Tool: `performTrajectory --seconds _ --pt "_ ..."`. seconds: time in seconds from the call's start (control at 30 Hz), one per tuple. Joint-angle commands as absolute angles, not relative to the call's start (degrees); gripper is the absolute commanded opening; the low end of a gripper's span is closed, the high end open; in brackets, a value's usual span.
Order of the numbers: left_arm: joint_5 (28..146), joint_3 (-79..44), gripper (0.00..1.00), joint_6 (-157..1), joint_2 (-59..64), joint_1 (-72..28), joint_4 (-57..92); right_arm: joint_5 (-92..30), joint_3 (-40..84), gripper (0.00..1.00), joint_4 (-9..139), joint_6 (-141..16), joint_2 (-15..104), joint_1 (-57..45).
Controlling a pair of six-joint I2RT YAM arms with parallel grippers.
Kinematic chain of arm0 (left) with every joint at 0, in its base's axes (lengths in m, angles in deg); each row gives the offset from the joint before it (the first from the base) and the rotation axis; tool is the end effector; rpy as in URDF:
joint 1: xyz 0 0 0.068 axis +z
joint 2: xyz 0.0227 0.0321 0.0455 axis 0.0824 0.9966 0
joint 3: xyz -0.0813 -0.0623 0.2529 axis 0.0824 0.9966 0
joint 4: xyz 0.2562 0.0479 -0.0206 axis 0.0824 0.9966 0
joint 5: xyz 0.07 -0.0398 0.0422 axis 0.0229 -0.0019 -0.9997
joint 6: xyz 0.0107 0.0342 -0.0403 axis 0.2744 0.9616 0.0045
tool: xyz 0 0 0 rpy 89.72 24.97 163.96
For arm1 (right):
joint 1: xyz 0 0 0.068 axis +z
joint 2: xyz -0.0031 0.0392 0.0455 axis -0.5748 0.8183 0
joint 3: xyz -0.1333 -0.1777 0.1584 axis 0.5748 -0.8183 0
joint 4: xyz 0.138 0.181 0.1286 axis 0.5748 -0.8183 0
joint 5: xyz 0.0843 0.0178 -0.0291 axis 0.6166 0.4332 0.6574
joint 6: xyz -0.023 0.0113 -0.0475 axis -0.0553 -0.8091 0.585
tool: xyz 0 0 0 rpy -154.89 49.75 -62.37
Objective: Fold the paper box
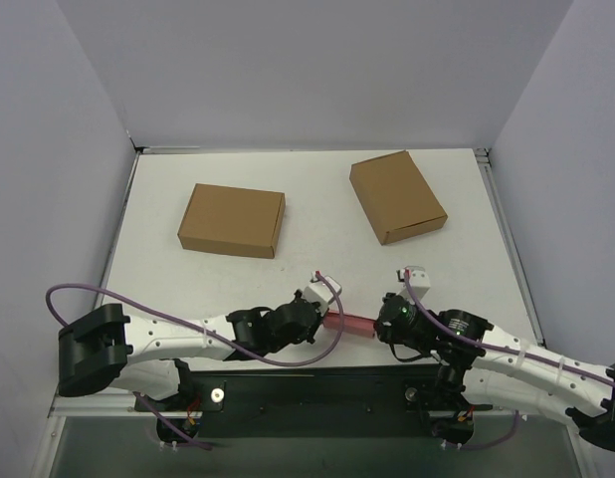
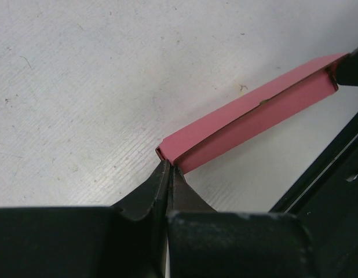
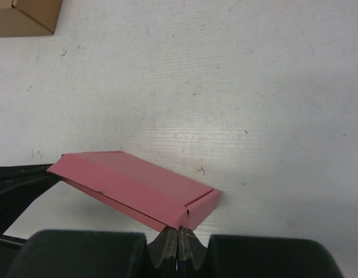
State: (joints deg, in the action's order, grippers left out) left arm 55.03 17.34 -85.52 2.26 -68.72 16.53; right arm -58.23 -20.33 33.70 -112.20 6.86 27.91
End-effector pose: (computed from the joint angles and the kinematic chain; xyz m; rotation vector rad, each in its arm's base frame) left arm 0.0912 -0.2562 0.2046 0.7695 2.0206 -0.5001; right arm 0.0834 0.1377 0.2387 0.0437 2.3638 0.6986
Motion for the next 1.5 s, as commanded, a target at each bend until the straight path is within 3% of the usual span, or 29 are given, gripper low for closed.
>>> performTrajectory --seconds 0.0,1.03,1.47 --pt "57.45 17.49 0.0 -83.81 5.46 -70.42 25.74 -56.91 -21.24 0.0 36.18 -112.47 4.54 24.86" --pt "56.12 12.74 0.0 -82.14 10.99 -71.91 30.58 -43.47 -26.43 0.0 44.97 -115.37 -0.74 10.71" --pt "56.47 12.04 0.0 -82.58 10.82 -71.65 31.72 -46.89 -27.66 0.0 39.0 -113.09 -1.53 10.26"
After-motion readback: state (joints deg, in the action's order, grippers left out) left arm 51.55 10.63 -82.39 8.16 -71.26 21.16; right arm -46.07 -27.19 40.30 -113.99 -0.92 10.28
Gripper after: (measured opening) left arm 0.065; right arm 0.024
